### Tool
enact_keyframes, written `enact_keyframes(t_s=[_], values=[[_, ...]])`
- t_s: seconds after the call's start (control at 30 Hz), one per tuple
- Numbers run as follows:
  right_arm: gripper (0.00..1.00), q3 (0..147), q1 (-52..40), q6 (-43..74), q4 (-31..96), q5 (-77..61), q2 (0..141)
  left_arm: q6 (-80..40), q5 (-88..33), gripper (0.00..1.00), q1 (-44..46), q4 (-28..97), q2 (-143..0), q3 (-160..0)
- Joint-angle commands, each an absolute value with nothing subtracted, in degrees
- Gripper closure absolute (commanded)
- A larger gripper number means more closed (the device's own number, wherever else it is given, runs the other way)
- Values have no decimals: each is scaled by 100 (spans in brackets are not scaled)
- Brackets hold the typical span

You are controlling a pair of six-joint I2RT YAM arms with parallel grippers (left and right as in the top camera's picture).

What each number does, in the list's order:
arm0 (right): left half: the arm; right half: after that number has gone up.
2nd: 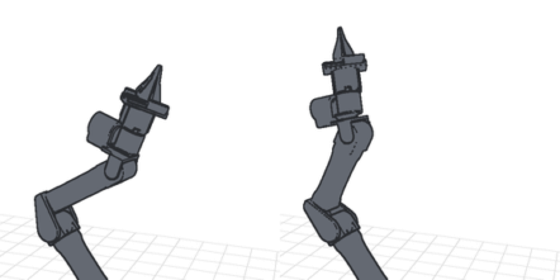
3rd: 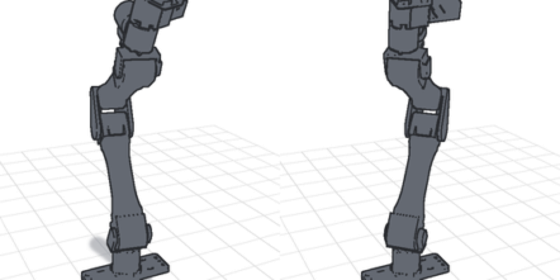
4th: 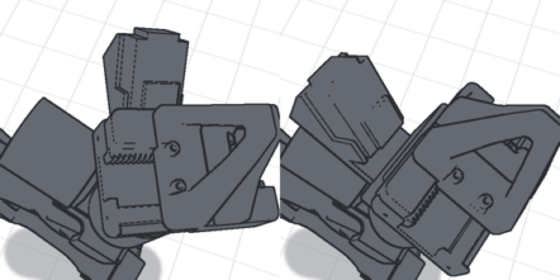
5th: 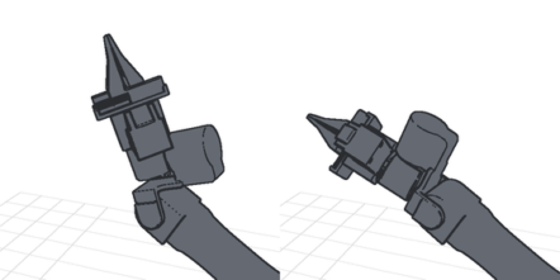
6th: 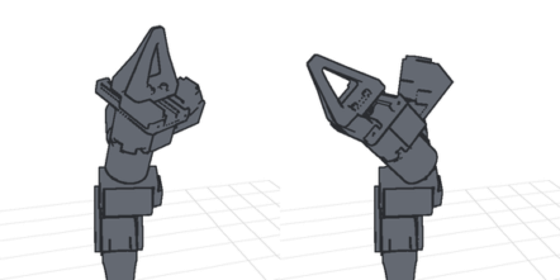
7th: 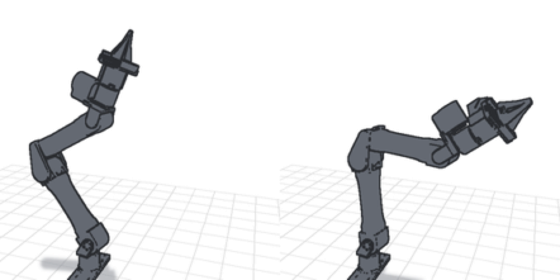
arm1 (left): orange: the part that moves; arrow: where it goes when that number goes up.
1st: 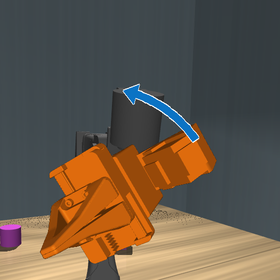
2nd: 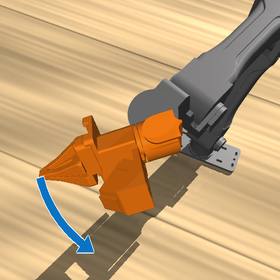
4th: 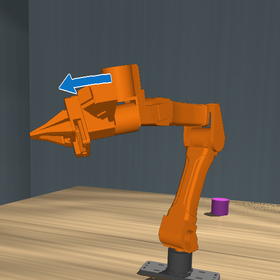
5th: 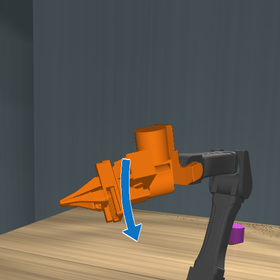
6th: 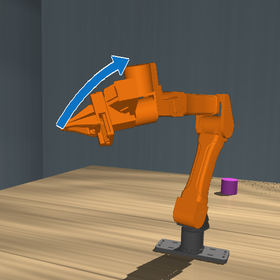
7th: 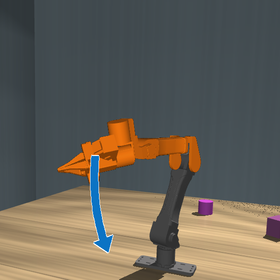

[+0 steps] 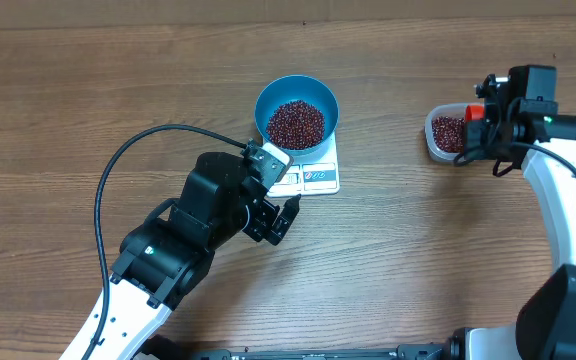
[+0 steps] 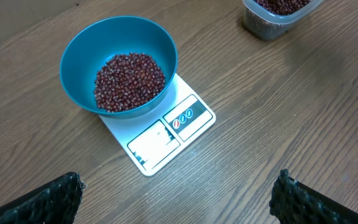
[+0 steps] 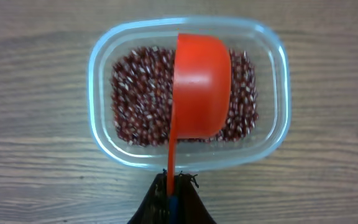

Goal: Scoop item into bowl and weigh 150g on scale
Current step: 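Lower the scoop into the beans and drag it through with the right gripper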

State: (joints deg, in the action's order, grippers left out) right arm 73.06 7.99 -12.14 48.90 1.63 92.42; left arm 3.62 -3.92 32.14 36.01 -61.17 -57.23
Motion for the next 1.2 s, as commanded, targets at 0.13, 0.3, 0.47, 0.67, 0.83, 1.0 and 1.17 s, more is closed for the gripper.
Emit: enact_keyframes(t_s=[0.13, 0.3, 0.47, 0.67, 0.83, 1.0, 1.17], values=[[96, 7271, 812, -1177, 4963, 939, 9356, 493, -449, 0, 3188, 3566, -6149, -5677], [96, 7271, 812, -1179, 4906, 1352, 9356, 493, -449, 1, 3188, 3568, -6149, -5677], [96, 7271, 812, -1205, 4720, 1673, 9358, 493, -449, 1, 3188, 3575, -6149, -5677], [96, 7271, 812, -1223, 4619, 1691, 9369, 493, -449, 1, 3188, 3573, -6149, -5677], [96, 7269, 812, -1221, 4635, 1684, 9531, 493, -449, 1, 3188, 3575, -6149, -5677], [96, 7269, 812, -1216, 4644, 1634, 9856, 473, -451, 1, 3188, 3575, -6149, -5677], [96, 7269, 812, -1219, 4663, 1623, 10095, 473, -449, 1, 3188, 3575, -6149, -5677]])
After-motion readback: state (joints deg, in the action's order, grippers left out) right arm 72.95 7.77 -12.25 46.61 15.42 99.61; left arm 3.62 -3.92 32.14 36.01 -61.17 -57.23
